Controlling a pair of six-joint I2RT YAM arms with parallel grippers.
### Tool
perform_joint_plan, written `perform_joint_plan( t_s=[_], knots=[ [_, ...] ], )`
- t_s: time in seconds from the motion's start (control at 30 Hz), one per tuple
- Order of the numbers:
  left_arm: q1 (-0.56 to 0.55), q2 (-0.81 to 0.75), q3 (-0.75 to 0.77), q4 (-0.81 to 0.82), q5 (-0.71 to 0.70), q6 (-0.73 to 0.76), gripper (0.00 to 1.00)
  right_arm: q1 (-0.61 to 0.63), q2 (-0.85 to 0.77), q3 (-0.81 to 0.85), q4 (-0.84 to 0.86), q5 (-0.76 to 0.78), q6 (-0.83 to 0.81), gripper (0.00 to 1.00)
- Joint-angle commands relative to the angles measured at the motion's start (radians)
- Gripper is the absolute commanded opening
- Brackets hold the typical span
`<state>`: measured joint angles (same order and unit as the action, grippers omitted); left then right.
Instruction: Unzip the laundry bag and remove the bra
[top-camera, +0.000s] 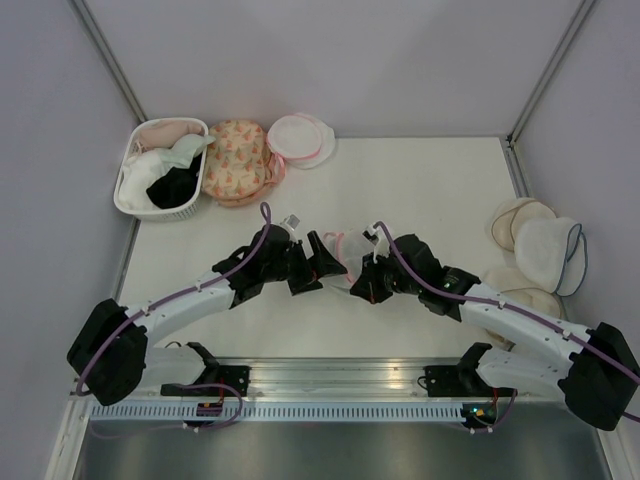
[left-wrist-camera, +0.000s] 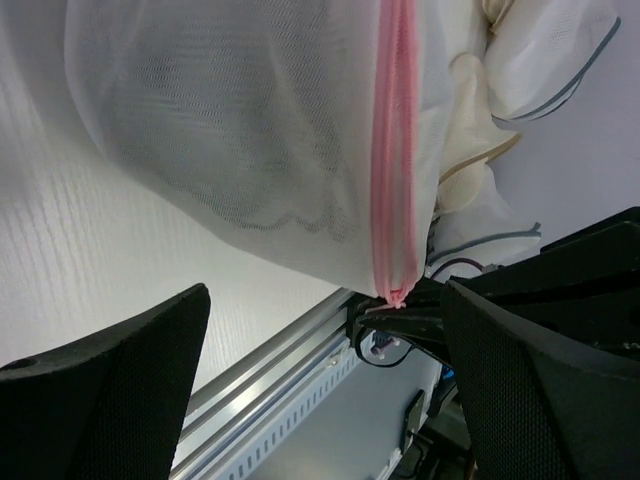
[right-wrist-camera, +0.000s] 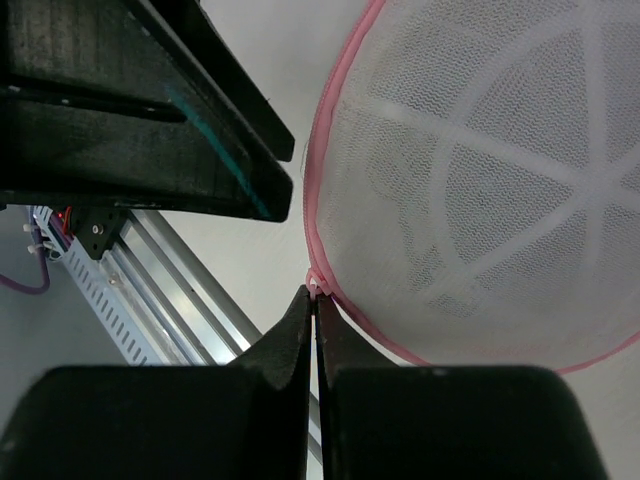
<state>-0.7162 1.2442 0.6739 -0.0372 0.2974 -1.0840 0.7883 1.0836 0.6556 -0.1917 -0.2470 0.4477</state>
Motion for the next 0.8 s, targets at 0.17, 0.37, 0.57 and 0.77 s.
perform_joint_plan(
  t_s=[0.17, 0.37, 0.57, 0.77],
  knots=[
    [-0.045, 0.04, 0.075, 0.134, -0.144, -0.045, 0.91, 0.032, -0.031, 0.007, 0.026, -0.044, -0.018, 0.0],
    [-0.078, 0.093, 0.104, 0.16, -0.135, -0.047, 0.58, 0.046, -0.033, 0.006, 0.026, -0.026, -0.018, 0.0],
    [-0.072, 0.06, 0.079, 0.117, -0.171, -0.04, 0.02, 0.046, -0.042, 0.004, 0.006, -0.011, -0.018, 0.0],
    [0.021, -0.014, 0.041, 0.089, -0.199, -0.033, 0.02, 0.057, -0.063, -0.022, -0.015, -0.026, -0.007, 0.0]
  ],
)
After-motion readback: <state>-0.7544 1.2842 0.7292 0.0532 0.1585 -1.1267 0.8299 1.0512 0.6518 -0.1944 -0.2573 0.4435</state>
